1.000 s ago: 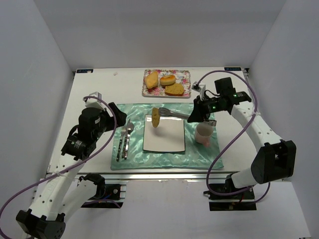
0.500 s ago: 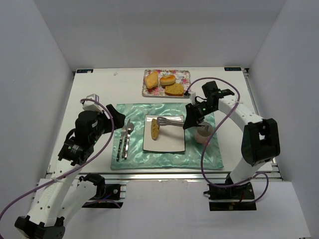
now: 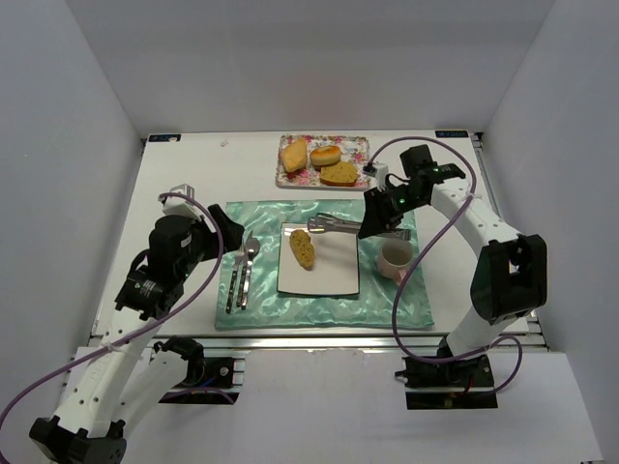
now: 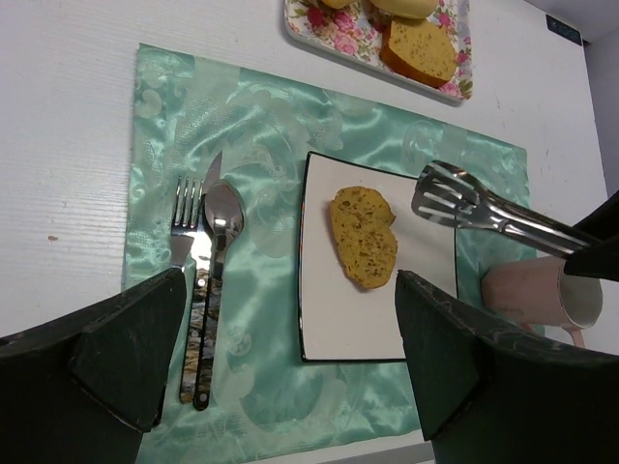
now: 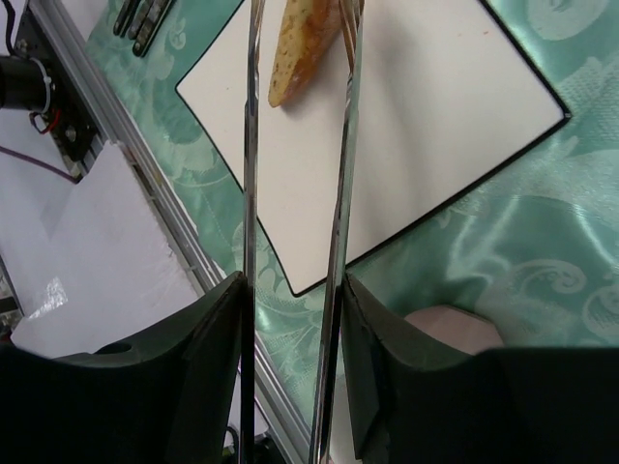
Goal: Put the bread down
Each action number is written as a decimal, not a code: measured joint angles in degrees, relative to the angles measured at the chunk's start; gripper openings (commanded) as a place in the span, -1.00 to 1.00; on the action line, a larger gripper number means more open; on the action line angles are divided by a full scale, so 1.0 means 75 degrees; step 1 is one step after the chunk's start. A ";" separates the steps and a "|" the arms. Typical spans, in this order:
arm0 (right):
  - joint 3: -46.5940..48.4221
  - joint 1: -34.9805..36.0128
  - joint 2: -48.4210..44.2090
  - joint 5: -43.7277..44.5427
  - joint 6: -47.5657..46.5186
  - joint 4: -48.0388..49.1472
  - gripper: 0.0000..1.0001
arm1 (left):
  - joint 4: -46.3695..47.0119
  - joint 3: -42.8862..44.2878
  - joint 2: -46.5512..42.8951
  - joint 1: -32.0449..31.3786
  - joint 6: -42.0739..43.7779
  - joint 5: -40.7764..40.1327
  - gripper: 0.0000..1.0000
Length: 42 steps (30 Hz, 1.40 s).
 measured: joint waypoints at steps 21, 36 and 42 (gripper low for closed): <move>0.3095 -0.0099 0.3672 -0.0425 0.5400 0.3220 0.06 | -0.0052 0.0073 0.0271 0.0000 -0.0070 -0.0023 0.96; 0.2987 -0.0096 0.4275 -0.1189 0.8728 0.5799 0.10 | 0.0224 0.0111 0.0976 0.0000 -0.0152 -0.0029 0.96; 0.2407 -0.0111 0.4164 -0.1279 0.8938 0.5837 0.11 | 0.0230 0.0137 0.0976 0.0000 -0.0137 -0.0032 0.96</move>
